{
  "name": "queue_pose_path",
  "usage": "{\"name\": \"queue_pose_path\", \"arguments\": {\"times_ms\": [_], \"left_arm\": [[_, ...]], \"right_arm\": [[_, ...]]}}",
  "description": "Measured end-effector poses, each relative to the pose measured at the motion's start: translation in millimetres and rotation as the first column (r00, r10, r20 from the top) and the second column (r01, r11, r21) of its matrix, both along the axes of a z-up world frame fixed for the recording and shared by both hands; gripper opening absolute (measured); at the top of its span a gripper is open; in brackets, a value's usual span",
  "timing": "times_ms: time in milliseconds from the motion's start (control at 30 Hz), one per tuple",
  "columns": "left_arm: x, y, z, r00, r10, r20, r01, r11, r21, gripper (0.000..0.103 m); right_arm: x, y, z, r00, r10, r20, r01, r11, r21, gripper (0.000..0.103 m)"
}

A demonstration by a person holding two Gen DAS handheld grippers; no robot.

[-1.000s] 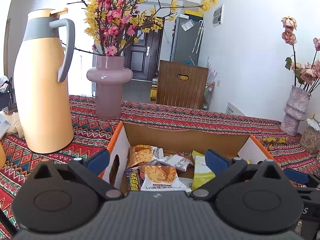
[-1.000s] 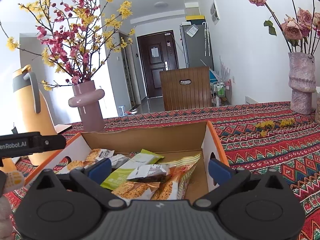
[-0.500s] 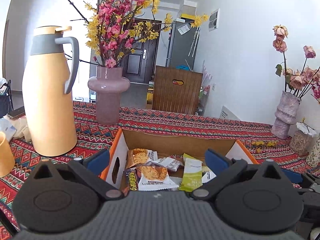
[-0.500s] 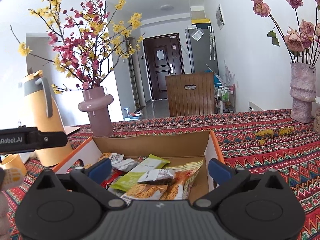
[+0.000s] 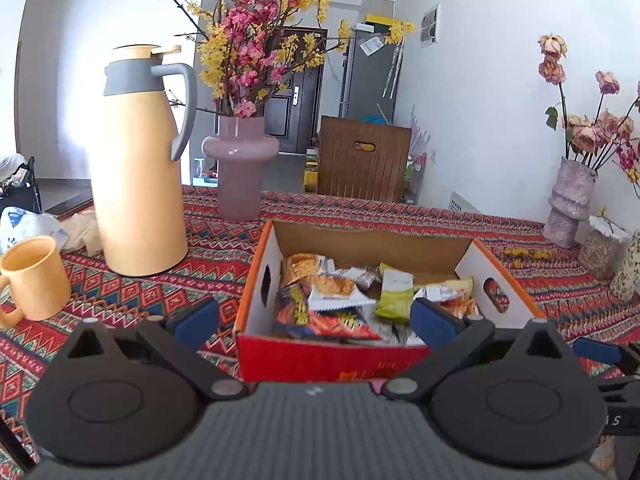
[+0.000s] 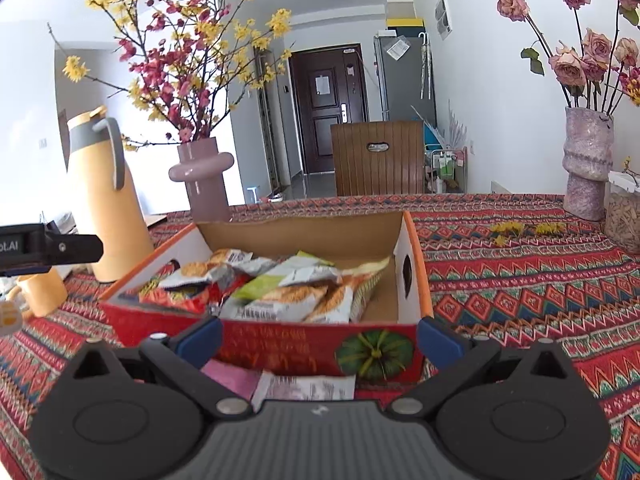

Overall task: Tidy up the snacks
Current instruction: 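Return to the pile and grasp the green-yellow bar with the right tool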

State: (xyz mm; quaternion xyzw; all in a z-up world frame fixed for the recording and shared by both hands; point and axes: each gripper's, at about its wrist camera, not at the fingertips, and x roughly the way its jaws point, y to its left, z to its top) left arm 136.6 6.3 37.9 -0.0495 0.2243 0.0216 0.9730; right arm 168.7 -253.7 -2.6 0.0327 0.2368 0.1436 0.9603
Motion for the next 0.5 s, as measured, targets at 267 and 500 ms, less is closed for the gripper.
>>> {"name": "queue_pose_path", "arguments": {"times_ms": [267,500], "left_arm": [[-27.2,7.6,-20.7,0.998,0.023,-0.058,-0.023,1.0,0.012,0.103],[-41.6,11.8,-31.4,0.994,0.045,-0.1,-0.042,0.999,0.032,0.103]], "right_arm": [[-26.8,-13.0,-22.3,0.998,0.01,-0.055,-0.011,1.0,-0.013,0.103],[-46.6,-17.7,-33.5,0.996,0.039,-0.075,-0.041,0.999,-0.032,0.103]]}}
